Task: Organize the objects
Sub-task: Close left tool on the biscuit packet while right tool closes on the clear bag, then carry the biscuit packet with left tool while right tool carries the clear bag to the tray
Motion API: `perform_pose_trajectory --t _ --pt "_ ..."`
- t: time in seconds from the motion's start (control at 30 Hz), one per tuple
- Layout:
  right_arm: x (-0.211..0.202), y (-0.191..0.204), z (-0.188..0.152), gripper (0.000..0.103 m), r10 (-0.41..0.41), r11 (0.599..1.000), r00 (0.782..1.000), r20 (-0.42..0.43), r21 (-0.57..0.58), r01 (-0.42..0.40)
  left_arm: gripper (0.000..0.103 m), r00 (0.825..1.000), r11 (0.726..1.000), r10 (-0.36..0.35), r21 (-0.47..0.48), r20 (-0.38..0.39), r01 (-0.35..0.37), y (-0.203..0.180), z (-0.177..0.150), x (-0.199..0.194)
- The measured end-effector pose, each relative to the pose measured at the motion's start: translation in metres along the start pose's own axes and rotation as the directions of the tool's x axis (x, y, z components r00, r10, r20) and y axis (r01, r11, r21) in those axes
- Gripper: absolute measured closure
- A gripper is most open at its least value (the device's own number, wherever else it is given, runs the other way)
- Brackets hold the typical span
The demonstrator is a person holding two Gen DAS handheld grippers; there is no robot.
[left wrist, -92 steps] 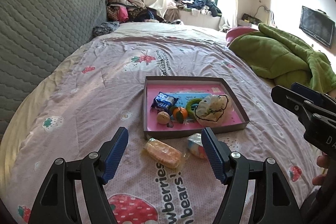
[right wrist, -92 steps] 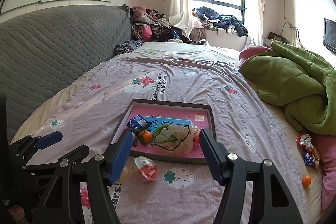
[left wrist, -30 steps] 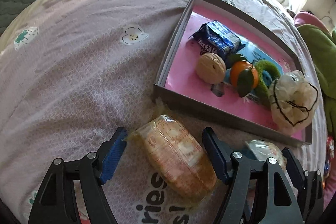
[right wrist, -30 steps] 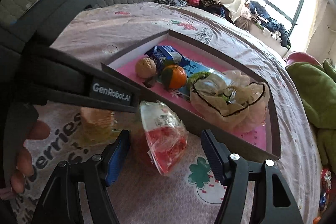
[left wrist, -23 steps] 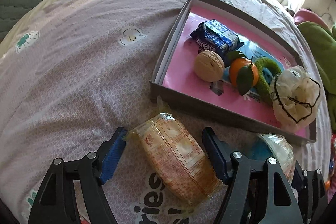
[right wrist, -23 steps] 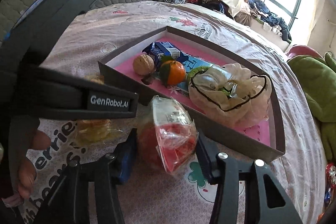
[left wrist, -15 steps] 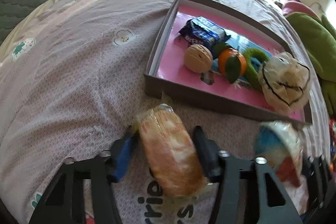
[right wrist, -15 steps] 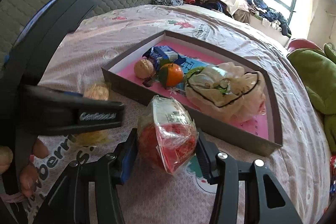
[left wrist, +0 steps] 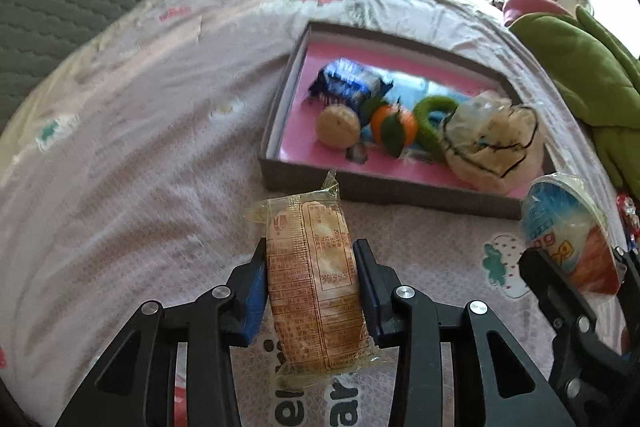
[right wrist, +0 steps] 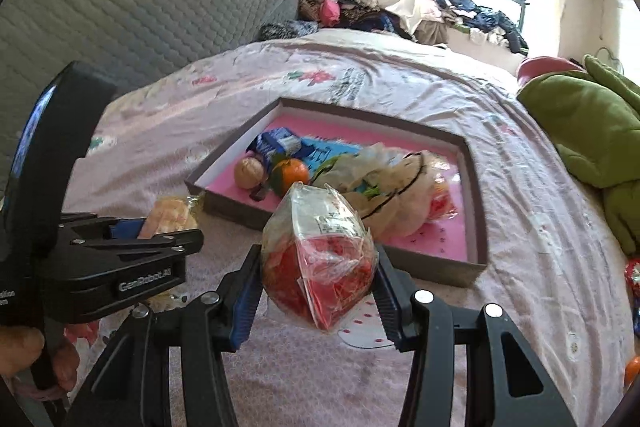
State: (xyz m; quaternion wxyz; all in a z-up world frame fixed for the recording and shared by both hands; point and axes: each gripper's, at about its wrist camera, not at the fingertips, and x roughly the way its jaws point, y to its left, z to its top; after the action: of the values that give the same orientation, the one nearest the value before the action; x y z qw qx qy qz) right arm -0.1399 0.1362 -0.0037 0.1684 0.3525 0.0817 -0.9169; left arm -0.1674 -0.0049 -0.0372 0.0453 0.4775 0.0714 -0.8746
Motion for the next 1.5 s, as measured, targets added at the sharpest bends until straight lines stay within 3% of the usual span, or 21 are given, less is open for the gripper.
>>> perform_pose_trajectory --t 0.43,0.83,1.07,1.5 --pt "-0.049 -0.034 0.035 0.052 -0.058 0.997 0.992 0.116 0.051 0.053 0.062 0.984 0.996 -0.019 0.094 0.179 0.002 -0.025 0.036 -0.074" --pt "-0.065 -0.064 0.072 0.052 -0.126 0.992 0.977 0.169 0.043 0.121 0.062 0.959 0.983 -0.054 0.182 0.277 0.003 -0.057 0.084 -0.098" --pt "-0.058 -0.080 0.084 0.052 -0.146 0.989 0.971 0.189 0.046 0.140 0.062 0.944 0.978 -0.099 0.204 0.314 0.034 -0.065 0.107 -0.088" --pt "0.005 -0.092 0.071 0.052 -0.144 0.989 0.983 0.111 0.057 0.139 0.062 0.952 0.975 -0.098 0.222 0.289 0.033 -0.068 0.106 -0.019"
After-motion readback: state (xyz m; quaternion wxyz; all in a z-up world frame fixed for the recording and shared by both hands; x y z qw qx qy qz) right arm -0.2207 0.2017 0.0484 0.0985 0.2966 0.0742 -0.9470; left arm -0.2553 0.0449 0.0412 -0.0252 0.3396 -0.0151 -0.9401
